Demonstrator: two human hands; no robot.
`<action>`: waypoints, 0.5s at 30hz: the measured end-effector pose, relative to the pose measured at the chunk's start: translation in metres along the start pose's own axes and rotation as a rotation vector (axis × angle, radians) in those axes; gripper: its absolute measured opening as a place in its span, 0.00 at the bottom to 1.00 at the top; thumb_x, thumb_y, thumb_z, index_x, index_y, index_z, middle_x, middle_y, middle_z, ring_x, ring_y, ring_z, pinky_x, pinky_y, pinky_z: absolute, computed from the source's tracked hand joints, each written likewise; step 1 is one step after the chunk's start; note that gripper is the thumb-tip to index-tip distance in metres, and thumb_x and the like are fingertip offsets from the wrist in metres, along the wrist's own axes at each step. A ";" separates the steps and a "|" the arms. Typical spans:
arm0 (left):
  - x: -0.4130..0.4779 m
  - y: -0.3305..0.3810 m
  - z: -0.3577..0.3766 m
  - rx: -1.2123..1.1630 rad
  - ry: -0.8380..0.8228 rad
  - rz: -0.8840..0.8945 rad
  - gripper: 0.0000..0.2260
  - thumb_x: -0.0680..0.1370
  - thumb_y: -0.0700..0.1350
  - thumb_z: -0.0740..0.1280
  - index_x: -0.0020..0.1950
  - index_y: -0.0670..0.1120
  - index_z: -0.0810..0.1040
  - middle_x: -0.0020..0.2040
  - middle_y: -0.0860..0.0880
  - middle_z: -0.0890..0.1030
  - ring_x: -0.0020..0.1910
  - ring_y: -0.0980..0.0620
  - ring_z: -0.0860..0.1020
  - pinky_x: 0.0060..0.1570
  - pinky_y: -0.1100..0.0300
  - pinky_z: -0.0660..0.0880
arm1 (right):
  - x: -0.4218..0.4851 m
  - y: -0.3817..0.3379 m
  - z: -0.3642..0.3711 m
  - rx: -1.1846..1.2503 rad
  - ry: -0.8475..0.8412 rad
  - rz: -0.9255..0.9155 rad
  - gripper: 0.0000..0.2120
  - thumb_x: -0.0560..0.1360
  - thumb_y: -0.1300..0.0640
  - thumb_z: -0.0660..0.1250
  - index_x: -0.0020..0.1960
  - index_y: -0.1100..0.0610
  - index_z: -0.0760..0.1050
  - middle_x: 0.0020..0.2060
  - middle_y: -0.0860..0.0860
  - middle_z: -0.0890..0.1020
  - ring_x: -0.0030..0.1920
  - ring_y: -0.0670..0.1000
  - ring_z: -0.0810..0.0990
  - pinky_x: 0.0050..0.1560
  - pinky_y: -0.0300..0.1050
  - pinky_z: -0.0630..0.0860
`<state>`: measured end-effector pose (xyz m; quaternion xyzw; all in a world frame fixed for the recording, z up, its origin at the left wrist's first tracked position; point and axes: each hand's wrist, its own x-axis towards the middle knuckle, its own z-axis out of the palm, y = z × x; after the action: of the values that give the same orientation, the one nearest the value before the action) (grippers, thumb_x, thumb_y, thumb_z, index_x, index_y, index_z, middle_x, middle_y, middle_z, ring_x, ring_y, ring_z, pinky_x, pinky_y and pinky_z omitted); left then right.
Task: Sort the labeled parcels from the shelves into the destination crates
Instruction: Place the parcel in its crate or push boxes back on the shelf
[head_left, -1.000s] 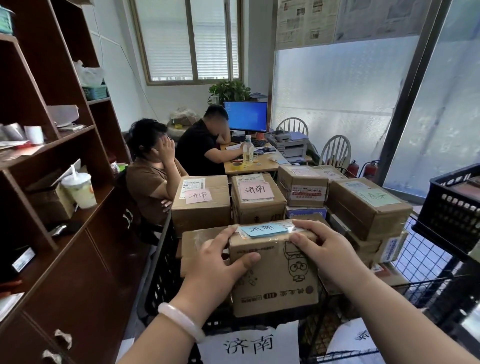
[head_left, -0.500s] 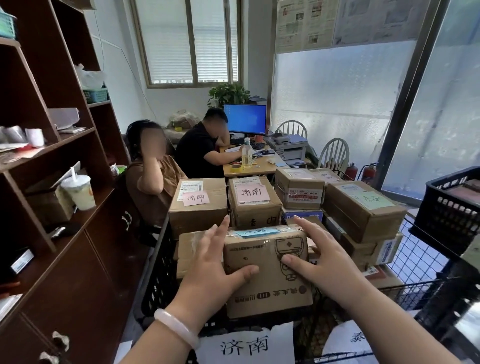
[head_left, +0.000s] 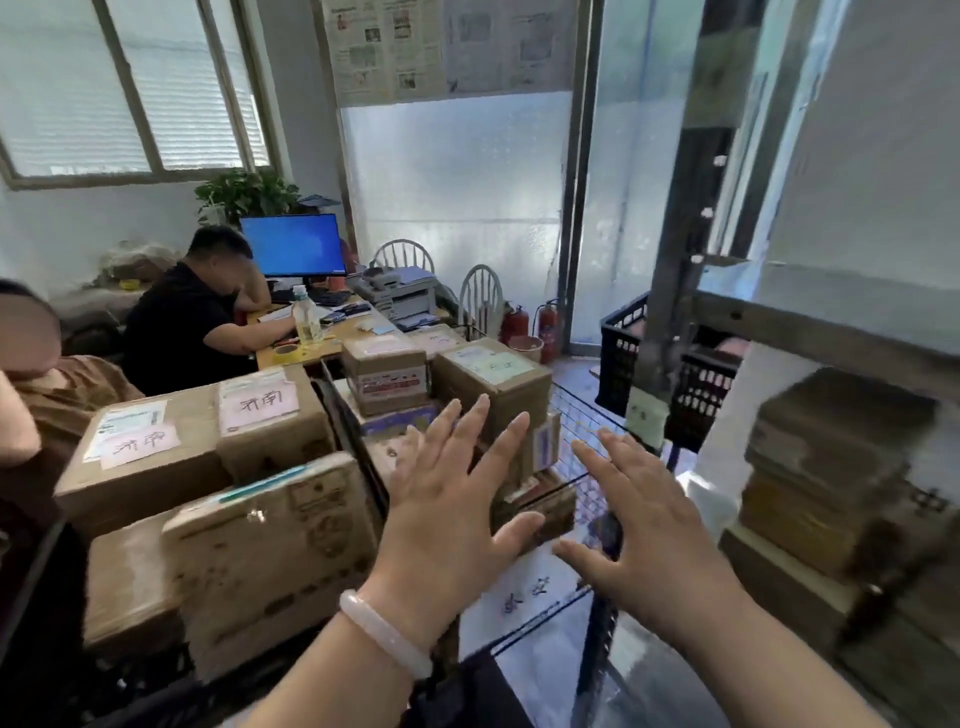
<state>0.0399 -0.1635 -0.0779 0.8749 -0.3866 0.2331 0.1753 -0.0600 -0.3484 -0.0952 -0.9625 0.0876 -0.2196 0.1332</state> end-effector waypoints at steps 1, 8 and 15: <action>0.006 0.019 0.011 -0.015 -0.032 0.026 0.39 0.74 0.68 0.62 0.76 0.69 0.38 0.82 0.55 0.48 0.80 0.52 0.42 0.76 0.48 0.37 | -0.013 0.017 -0.011 -0.029 0.021 0.036 0.41 0.69 0.27 0.59 0.71 0.30 0.36 0.76 0.37 0.45 0.75 0.39 0.38 0.71 0.39 0.36; 0.025 0.157 0.072 -0.230 -0.182 0.219 0.36 0.76 0.69 0.59 0.75 0.70 0.38 0.81 0.57 0.44 0.79 0.55 0.39 0.75 0.54 0.35 | -0.104 0.107 -0.081 -0.153 0.091 0.290 0.37 0.73 0.30 0.60 0.67 0.26 0.35 0.71 0.32 0.38 0.66 0.30 0.24 0.65 0.33 0.28; 0.022 0.267 0.113 -0.425 -0.315 0.337 0.35 0.75 0.68 0.60 0.77 0.68 0.44 0.81 0.57 0.48 0.79 0.53 0.45 0.75 0.53 0.45 | -0.183 0.173 -0.114 -0.154 0.137 0.489 0.38 0.73 0.32 0.61 0.74 0.31 0.42 0.76 0.34 0.43 0.74 0.37 0.36 0.72 0.40 0.39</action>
<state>-0.1189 -0.4026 -0.1257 0.7678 -0.5885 0.0346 0.2511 -0.2928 -0.4961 -0.1207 -0.9029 0.3430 -0.2382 0.1023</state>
